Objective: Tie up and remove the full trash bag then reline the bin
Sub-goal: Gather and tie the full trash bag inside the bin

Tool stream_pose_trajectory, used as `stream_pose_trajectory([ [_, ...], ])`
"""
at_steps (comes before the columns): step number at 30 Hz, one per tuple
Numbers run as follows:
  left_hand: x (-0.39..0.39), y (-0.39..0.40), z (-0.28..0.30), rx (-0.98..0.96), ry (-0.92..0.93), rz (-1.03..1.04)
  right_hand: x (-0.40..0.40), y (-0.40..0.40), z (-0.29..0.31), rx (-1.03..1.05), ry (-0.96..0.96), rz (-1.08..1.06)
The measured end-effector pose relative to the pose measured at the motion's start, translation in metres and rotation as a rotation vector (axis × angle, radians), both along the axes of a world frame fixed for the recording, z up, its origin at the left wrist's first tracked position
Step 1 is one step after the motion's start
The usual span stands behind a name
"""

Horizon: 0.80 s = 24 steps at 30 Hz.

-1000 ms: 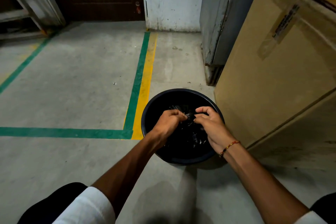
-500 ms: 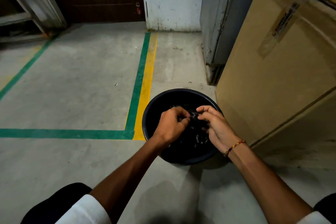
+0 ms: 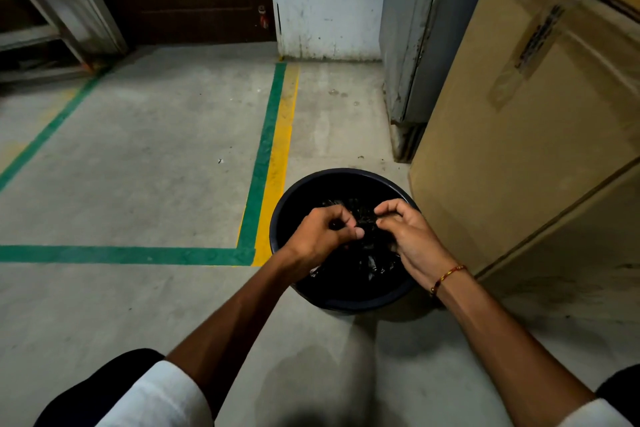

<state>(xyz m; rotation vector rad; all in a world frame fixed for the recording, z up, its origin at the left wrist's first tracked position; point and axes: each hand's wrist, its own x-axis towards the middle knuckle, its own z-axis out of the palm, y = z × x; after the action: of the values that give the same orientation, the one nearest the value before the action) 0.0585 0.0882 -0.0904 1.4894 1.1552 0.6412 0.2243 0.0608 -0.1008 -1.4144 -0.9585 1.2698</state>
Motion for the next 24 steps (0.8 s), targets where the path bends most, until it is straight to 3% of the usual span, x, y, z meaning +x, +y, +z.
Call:
stream_pose_trajectory([
  [4, 0.001, -0.002, -0.003, -0.223, -0.202, 0.143, -0.003, 0.002, -0.007, 0.103, -0.289, 0.010],
  [9, -0.001, -0.001, -0.003, -0.194, -0.131, 0.204, -0.001, 0.001, -0.002, 0.124, -0.362, 0.107],
  [12, -0.010, 0.008, 0.000, 0.069, 0.174, 0.171, 0.008, 0.001, -0.001, 0.147, -0.464, 0.055],
  [14, -0.019, 0.014, 0.004, 0.330, 0.500, 0.150, 0.019, 0.002, -0.002, 0.176, -0.676, 0.041],
  [16, -0.023, 0.017, 0.009, 0.442, 0.737, 0.102, 0.026, 0.004, 0.002, 0.139, -0.924, 0.174],
  [19, -0.020, 0.017, 0.004, 0.266, 0.917, -0.039, 0.022, 0.008, 0.012, -0.064, -1.097, 0.409],
  [21, -0.018, 0.015, -0.004, 0.121, 0.935, -0.105, 0.017, 0.012, 0.016, -0.167, -1.141, 0.460],
  [24, -0.013, 0.014, -0.009, 0.069, 0.916, -0.087, 0.017, 0.018, 0.018, -0.260, -1.175, 0.461],
])
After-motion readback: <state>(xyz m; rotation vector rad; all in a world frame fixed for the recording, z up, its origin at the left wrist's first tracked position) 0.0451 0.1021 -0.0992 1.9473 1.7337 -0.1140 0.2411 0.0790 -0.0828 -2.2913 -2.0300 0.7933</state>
